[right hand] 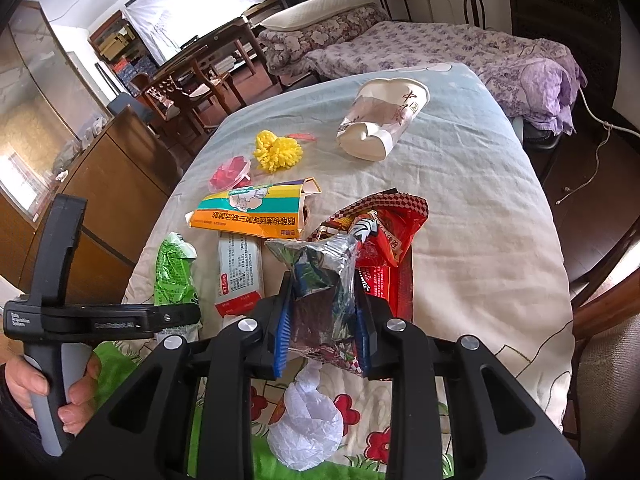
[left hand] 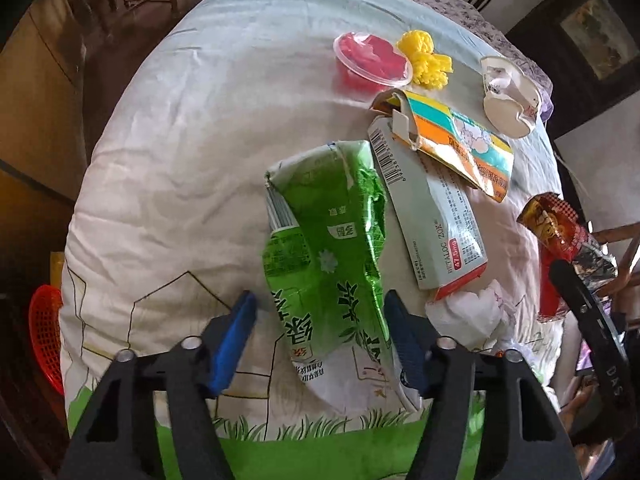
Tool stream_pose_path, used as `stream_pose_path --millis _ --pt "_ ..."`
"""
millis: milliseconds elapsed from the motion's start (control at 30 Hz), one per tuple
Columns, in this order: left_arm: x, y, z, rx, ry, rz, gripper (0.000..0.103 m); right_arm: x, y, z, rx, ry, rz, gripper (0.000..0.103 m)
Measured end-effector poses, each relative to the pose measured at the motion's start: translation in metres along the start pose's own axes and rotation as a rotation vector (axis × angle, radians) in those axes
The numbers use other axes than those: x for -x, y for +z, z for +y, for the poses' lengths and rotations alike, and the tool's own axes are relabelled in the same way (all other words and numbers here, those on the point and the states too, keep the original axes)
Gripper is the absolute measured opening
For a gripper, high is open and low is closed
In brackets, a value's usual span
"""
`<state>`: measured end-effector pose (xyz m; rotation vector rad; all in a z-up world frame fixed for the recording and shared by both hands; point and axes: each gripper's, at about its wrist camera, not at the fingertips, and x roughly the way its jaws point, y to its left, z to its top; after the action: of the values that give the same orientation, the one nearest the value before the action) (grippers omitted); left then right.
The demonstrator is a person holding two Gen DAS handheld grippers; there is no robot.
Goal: Collect trash
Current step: 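Carry both bags to the red wastebasket and open both tools over it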
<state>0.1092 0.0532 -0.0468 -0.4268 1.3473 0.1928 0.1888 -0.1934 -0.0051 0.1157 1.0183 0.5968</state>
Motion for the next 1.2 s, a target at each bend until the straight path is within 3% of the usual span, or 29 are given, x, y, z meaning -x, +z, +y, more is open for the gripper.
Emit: stream_pose_path --millis 100,233,500,900,1200 --pt "0.0 -0.001 -0.003 -0.031 0.019 -0.013 0.045 0.0 0.0 0.0 0.002 -0.001 0.003 0.029" --pt "0.007 -0.004 -0.003 -0.037 0.004 -0.035 0.042 -0.001 0.0 0.0 0.003 -0.005 0.004 0.029" --pt "0.047 -0.016 0.008 -0.035 -0.044 -0.103 0.042 0.001 -0.002 0.003 0.011 -0.02 -0.001 0.029" --pt "0.102 -0.031 0.039 -0.009 -0.082 -0.201 0.042 0.03 -0.02 0.01 -0.014 0.047 -0.036 0.029" --pt "0.13 -0.044 0.084 0.04 -0.096 -0.252 0.042 0.054 -0.024 0.052 0.053 0.121 -0.062 0.029"
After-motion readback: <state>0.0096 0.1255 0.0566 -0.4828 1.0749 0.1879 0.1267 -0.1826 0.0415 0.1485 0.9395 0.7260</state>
